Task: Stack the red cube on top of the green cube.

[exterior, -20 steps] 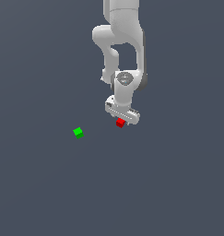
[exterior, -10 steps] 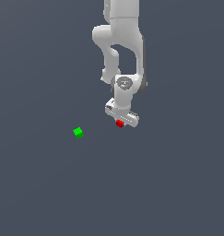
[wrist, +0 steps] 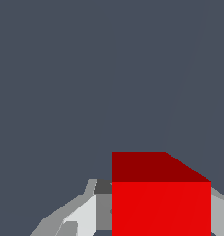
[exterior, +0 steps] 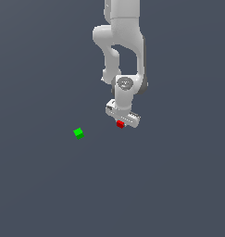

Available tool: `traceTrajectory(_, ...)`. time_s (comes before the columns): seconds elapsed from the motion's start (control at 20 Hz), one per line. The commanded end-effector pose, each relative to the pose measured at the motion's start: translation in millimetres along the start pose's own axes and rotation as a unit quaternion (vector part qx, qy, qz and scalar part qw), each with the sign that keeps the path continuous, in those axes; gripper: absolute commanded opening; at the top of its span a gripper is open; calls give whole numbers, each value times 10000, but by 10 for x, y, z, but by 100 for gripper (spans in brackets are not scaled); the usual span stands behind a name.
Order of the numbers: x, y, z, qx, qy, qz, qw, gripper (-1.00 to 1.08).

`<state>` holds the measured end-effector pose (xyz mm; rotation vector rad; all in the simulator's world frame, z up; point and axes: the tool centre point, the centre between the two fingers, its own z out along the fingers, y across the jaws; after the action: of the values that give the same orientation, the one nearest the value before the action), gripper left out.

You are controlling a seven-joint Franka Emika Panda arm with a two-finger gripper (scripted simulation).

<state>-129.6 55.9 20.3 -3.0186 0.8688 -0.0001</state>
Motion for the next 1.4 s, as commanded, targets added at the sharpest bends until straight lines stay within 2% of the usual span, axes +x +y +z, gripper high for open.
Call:
traceTrajectory(0.0,1,1,-8,1,1,1,10000,-100)
traceTrajectory(0.35,-4,3,-186,1,1,1,10000,-100)
traceTrajectory(1.0,-2,10,-877,-2,0,5,10000,-100)
traceTrajectory(1.35,7,4,-997,-4,1,4,10000,-100)
